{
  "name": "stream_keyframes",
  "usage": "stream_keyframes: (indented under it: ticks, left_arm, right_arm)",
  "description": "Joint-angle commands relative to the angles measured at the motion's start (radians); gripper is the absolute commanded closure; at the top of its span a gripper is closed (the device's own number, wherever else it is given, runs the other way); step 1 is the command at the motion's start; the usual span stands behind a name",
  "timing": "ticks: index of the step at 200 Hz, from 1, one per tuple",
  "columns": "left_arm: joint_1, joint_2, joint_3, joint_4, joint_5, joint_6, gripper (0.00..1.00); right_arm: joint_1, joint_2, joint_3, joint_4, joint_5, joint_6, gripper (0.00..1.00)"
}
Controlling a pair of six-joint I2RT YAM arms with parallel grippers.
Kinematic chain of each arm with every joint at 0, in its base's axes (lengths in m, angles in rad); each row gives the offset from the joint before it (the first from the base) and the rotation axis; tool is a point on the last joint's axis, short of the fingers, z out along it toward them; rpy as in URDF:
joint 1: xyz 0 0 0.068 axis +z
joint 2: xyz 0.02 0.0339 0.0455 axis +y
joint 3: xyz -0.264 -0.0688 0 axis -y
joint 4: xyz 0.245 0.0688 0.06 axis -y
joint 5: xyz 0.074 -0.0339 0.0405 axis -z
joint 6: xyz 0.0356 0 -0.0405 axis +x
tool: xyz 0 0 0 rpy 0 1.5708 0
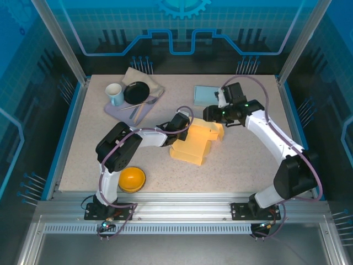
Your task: Fold the paper box
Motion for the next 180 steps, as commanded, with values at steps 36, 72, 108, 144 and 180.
stream_keyframes:
  ticks: [36, 72, 108, 144, 180]
  left_arm:
    - [0.006, 0.056, -0.016, -0.136, -0.058, 0.003, 0.98]
    - [0.004, 0.057, -0.017, -0.132, -0.06, 0.006, 0.98]
    - [0.005, 0.058, -0.015, -0.132, -0.059, 0.011, 0.98]
    - [0.004, 0.061, -0.015, -0.13, -0.057, 0.015, 0.98]
    - [0.004, 0.061, -0.013, -0.132, -0.055, 0.017, 0.98]
  right_arm:
    - [0.02, 0.065, -0.077, 0.042, 0.11, 0.11, 0.35]
    - [0.001, 0.107, -0.082, 0.092, 0.076, 0.102, 0.35]
    - [-0.003, 0.135, -0.087, 0.111, 0.066, 0.128, 0.35]
    - [-0.012, 0.134, -0.134, 0.254, -0.106, 0.163, 0.35]
    - [-0.012, 0.092, -0.194, 0.409, -0.213, 0.234, 0.38]
